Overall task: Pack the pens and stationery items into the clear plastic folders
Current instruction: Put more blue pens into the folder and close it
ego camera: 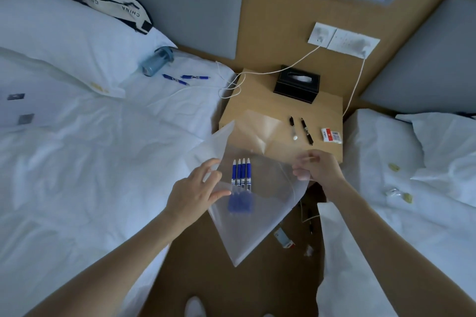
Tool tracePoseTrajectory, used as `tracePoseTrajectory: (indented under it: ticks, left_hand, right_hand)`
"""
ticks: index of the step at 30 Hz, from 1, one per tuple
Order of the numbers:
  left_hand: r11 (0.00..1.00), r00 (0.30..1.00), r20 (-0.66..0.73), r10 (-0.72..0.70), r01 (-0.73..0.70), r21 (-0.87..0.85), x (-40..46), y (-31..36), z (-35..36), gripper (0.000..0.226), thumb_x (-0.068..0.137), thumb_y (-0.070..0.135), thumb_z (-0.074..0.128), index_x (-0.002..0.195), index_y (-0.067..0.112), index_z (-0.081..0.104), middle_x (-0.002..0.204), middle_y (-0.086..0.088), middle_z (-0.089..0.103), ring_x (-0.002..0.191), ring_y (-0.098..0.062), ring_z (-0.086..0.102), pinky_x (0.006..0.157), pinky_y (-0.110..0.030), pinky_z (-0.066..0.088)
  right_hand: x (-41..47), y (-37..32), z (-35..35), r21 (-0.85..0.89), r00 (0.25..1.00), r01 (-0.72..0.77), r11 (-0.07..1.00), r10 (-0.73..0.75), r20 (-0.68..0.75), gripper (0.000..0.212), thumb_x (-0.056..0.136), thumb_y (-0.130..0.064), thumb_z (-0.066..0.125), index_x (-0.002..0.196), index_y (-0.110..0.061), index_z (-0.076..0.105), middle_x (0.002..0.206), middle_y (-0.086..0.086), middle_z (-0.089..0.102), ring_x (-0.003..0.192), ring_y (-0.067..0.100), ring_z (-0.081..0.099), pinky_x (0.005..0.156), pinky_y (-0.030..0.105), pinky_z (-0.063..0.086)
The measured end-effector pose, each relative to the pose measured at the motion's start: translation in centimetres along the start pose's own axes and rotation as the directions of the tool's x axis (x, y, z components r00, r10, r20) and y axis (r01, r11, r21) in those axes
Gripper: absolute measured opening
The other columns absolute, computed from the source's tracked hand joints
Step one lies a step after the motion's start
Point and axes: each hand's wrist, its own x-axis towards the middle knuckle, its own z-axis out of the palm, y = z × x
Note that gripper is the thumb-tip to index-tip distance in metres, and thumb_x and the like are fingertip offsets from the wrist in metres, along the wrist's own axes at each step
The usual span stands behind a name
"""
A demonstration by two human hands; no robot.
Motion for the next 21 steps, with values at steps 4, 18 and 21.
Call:
tracePoseTrajectory:
  ticks: [4, 18, 21]
  left_hand:
    - [0.999, 1.000, -0.020, 0.010, -0.009, 0.032, 0.7, -3.3, -2.3, 0.038, 0.091, 0.055, 0.038, 0.090, 0.017, 0.043, 0.108, -0.008, 0.066, 0.067, -0.015, 0.065, 0.039, -0.015, 0.034]
    - [0.991, 0.998, 0.011, -0.062, 0.060, 0.116, 4.1, -13.8, -5.6, 0.045, 0.094, 0.059, 0.025, 0.089, 0.016, 0.039, 0.103, -0.004, 0.067, 0.047, -0.015, 0.057, 0.035, -0.015, 0.029]
    - [0.984, 0.993, 0.029, -0.117, 0.112, 0.141, 5.1, -16.5, -4.8, 0.049, 0.095, 0.060, 0.020, 0.088, 0.016, 0.039, 0.102, -0.005, 0.068, 0.043, -0.016, 0.055, 0.035, -0.015, 0.029]
  right_hand:
    - [-0.4, -2.8, 2.3, -0.006, 1.000, 0.011, 1.000, -0.012, -0.005, 0.012, 0.089, 0.000, 0.057, 0.095, -0.009, 0.064, 0.085, 0.009, 0.069, 0.073, 0.016, 0.066, 0.060, 0.021, 0.052]
    - [6.2, -10.9, 11.6, -0.069, 0.990, 0.110, 0.992, -0.104, 0.091, 0.002, 0.088, -0.009, 0.065, 0.087, -0.011, 0.067, 0.096, 0.015, 0.070, 0.093, 0.027, 0.066, 0.068, 0.028, 0.056]
    - [10.1, -12.4, 14.7, -0.042, 0.979, 0.109, 0.993, -0.100, 0.179, 0.017, 0.091, -0.011, 0.062, 0.096, 0.004, 0.066, 0.090, 0.019, 0.069, 0.086, 0.029, 0.065, 0.068, 0.032, 0.055]
